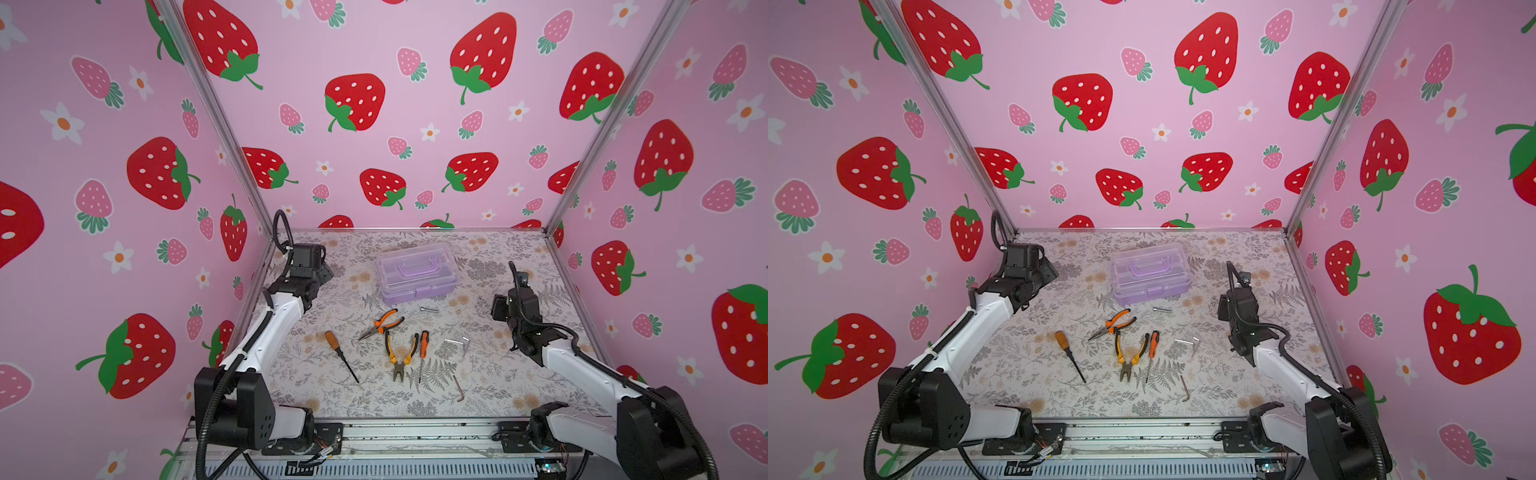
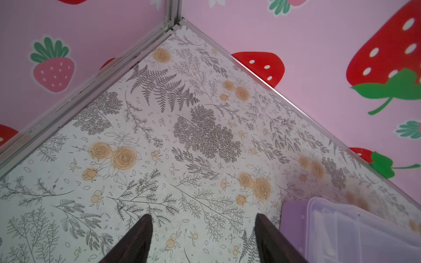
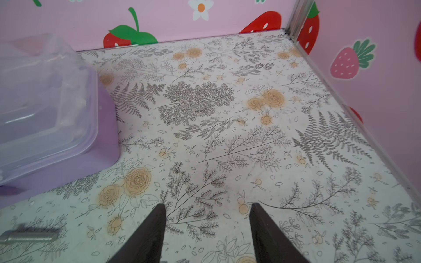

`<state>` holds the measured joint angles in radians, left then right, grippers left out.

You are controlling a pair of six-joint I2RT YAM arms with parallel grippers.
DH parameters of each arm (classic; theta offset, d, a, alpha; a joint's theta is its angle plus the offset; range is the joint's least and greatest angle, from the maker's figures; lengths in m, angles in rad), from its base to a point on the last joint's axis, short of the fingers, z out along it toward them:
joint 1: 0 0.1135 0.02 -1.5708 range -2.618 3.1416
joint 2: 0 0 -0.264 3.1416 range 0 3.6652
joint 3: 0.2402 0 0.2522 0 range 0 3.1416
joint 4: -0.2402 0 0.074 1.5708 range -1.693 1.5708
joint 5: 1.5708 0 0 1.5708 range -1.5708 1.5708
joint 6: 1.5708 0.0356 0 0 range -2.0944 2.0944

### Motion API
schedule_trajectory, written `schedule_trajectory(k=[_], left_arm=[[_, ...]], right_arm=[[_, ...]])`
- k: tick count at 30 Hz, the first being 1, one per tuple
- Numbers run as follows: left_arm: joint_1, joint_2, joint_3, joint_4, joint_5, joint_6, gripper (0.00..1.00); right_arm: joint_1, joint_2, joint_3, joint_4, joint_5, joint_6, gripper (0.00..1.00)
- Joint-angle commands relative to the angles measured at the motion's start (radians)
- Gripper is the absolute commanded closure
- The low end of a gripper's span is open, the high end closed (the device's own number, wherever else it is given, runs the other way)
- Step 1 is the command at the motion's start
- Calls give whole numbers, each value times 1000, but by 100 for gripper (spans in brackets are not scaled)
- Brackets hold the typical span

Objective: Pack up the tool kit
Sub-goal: 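Reach both grippers forward to the clear purple-handled tool box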

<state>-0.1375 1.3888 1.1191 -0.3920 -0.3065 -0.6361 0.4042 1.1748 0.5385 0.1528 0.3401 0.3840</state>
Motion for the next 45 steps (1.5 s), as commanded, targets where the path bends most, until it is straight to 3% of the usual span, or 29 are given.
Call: schedule_trajectory(k=[1,6,11,13,16,20,27,31,38,45], left_arm=[[-63,21,64,-65,-32,54,24],[-154,75,72,-57,13,118,22],[-200,158,122,-44,66,140,21],[-199,183,150,-35,80,134,22],[-198,224,200,21,97,143,21],[-181,370,397,10,125,173,14],[-127,734,861,-88,323,189,7],[-119,869,1015,-115,423,168,1],[-122,938,1008,-73,558,126,1],[-124,865,857,2,656,99,1]], right_arm=[[5,36,36,-34,-132,49,43],[7,106,59,-3,-251,33,67],[7,171,101,51,-286,21,72],[7,210,161,61,-344,16,77],[7,262,214,92,-423,49,77],[7,352,260,147,-521,127,73],[8,523,369,155,-648,194,74],[8,602,430,152,-667,210,74],[8,778,619,117,-675,209,73],[8,923,825,71,-694,214,68]])
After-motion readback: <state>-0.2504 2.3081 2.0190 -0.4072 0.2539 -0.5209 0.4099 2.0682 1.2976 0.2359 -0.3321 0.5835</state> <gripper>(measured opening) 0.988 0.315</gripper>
